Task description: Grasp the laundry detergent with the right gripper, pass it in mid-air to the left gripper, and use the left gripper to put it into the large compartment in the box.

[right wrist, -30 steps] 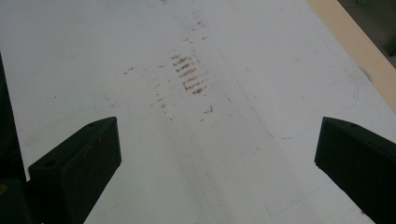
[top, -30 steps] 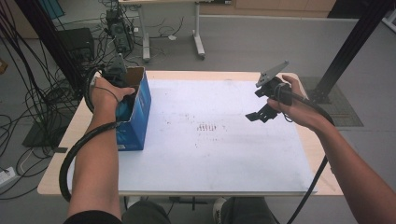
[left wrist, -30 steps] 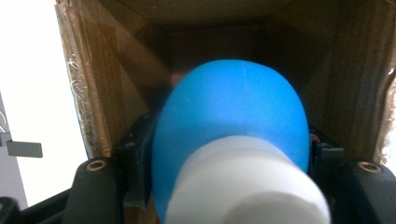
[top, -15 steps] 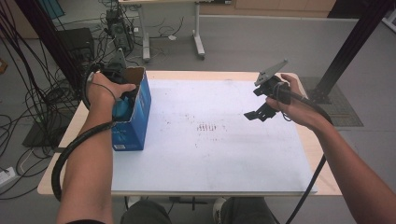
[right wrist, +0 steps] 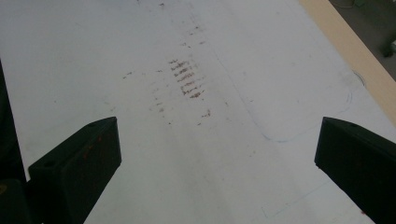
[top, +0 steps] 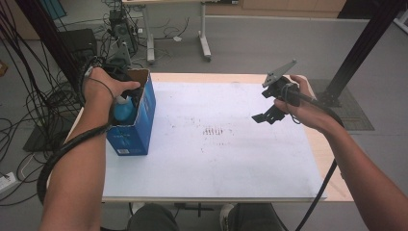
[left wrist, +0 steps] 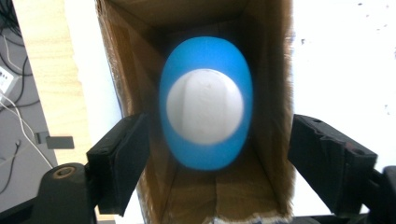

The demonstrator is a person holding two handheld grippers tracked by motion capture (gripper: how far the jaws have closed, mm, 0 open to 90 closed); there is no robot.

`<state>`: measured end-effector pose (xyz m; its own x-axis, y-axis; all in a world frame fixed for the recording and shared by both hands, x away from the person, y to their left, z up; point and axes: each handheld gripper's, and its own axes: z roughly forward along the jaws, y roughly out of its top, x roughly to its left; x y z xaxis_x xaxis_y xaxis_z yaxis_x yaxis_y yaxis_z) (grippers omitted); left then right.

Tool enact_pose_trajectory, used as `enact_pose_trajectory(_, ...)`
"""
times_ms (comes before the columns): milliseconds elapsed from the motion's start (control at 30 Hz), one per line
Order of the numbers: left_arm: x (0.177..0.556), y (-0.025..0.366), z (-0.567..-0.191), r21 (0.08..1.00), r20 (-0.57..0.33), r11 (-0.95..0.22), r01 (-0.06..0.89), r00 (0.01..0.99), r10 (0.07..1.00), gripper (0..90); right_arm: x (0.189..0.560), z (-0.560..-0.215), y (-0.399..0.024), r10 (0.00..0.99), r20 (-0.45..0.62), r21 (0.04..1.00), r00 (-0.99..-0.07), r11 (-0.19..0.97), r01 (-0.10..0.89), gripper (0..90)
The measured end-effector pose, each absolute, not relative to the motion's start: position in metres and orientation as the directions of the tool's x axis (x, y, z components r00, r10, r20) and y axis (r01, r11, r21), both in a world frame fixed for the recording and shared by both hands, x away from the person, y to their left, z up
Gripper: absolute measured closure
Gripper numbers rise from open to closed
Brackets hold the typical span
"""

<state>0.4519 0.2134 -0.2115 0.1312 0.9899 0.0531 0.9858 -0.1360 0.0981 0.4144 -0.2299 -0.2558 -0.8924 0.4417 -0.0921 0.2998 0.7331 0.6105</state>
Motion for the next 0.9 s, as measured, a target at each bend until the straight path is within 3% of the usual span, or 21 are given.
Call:
enact_pose_trajectory(500,0.459,0.152,-0.175,0.197,0.044,-0.32,0.927,0.317,0.947,14.5,0.423,-0.252,-0.229,0.444,-0.112,0.562,-0.889,0.766,0.312,0.3)
enact_pose_trajectory(900,0.47,0.106,-0.18,0.228,0.02,-0.403,0.886,0.41,0.912,11.7,0.427,-0.242,-0.233,0.456,-0.137,0.521,-0.88,0.788,0.327,0.3)
